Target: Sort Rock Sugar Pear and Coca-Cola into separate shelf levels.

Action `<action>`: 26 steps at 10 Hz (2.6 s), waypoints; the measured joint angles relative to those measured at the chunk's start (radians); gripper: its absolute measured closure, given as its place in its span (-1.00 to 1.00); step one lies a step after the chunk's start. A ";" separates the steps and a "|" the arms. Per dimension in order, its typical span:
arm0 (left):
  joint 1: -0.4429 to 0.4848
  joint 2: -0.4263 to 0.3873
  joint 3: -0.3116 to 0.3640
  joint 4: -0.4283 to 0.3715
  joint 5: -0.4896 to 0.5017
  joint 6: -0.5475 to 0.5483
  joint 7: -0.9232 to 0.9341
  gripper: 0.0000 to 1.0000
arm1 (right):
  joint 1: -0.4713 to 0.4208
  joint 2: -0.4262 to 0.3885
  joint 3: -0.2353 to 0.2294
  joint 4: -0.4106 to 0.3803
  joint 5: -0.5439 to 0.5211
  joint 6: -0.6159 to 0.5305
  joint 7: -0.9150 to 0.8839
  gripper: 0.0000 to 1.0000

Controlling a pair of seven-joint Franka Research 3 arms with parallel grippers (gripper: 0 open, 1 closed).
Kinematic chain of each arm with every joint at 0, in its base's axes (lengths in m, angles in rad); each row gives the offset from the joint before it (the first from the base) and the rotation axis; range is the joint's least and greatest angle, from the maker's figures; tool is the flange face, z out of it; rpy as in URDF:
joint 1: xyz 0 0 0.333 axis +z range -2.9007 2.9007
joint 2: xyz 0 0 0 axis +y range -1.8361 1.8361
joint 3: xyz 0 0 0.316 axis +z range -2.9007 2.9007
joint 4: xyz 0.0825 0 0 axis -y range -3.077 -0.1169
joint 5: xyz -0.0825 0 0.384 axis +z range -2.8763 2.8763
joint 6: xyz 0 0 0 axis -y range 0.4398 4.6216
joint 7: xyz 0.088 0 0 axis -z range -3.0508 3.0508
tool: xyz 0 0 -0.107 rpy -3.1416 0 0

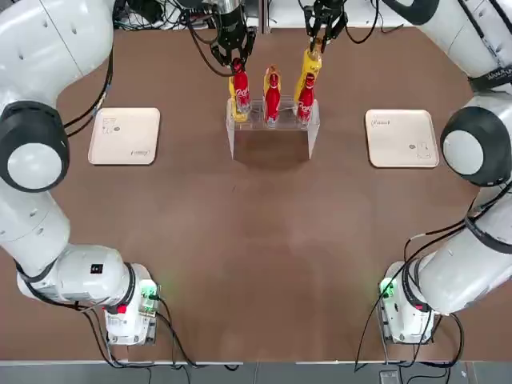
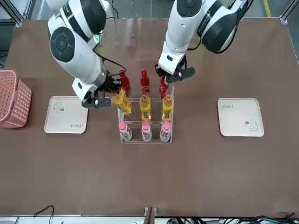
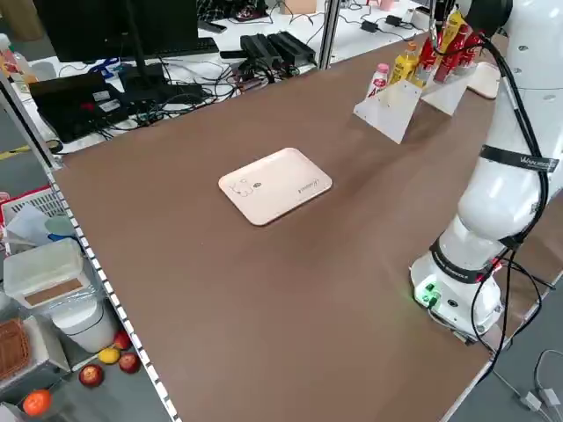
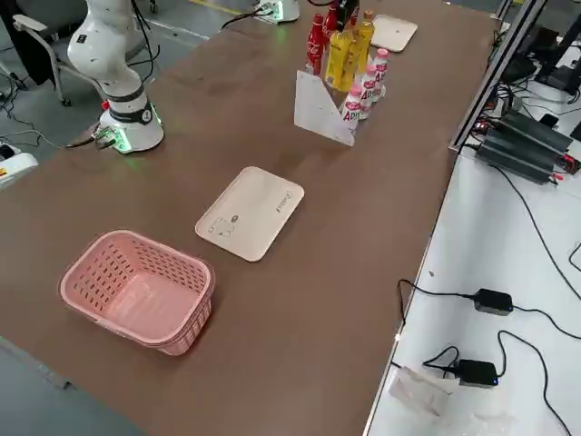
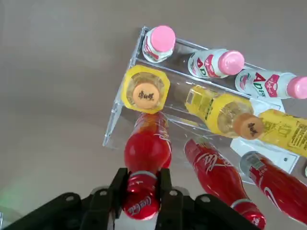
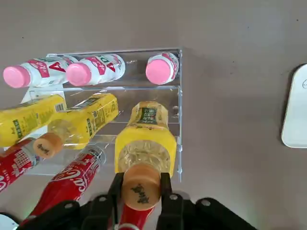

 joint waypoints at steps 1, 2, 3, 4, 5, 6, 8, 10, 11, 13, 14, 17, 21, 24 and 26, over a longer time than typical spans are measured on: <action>-0.001 0.000 -0.001 0.000 0.002 0.000 0.000 0.36 | 0.000 0.006 0.000 -0.001 0.000 0.005 0.001 0.32; -0.002 0.000 -0.001 0.000 0.003 -0.001 0.000 0.36 | 0.000 0.011 0.000 -0.005 0.001 0.016 0.001 0.32; -0.004 0.001 -0.001 0.000 0.004 -0.001 0.000 0.36 | 0.000 0.017 0.000 -0.016 0.002 0.036 0.001 0.32; -0.012 0.001 -0.001 0.000 0.010 -0.004 -0.003 0.36 | 0.001 0.026 0.001 -0.034 0.002 0.066 0.002 0.32; -0.021 0.001 -0.001 0.000 0.021 -0.005 -0.019 0.36 | 0.002 0.034 0.002 -0.055 0.002 0.093 0.002 0.32; -0.030 0.002 0.000 0.000 0.031 -0.005 -0.036 0.36 | 0.003 0.039 0.003 -0.072 0.002 0.106 0.002 0.32; -0.052 0.004 -0.001 0.000 0.056 -0.011 -0.063 0.36 | 0.003 0.045 0.002 -0.095 0.002 0.116 0.001 0.32; -0.060 0.006 -0.001 0.000 0.056 -0.015 -0.075 0.36 | 0.002 0.046 0.000 -0.111 0.002 0.129 0.001 0.32; -0.060 0.006 -0.001 0.000 0.056 -0.015 -0.075 0.36 | 0.001 0.046 0.000 -0.116 0.002 0.134 0.002 0.32; -0.060 0.006 -0.001 0.001 0.056 -0.016 -0.076 0.36 | 0.001 0.045 0.000 -0.117 0.003 0.135 0.020 0.20; -0.060 0.006 0.000 0.001 0.056 -0.016 -0.076 0.36 | 0.000 0.043 0.000 -0.116 0.004 0.135 0.034 0.08; -0.059 0.006 -0.001 0.002 0.056 -0.018 -0.076 0.36 | -0.002 0.042 0.000 -0.113 0.005 0.135 0.040 -0.51; -0.058 0.007 -0.002 0.005 0.055 -0.032 -0.075 0.36 | -0.020 0.035 -0.003 -0.102 0.006 0.136 0.042 -1.00; -0.056 0.008 -0.006 0.006 0.055 -0.042 -0.074 0.36 | -0.133 0.003 -0.008 -0.079 0.026 0.140 -0.002 -1.00; -0.056 0.010 -0.010 0.005 0.048 -0.049 -0.074 0.36 | -0.231 -0.019 -0.010 -0.078 0.027 0.140 -0.151 -1.00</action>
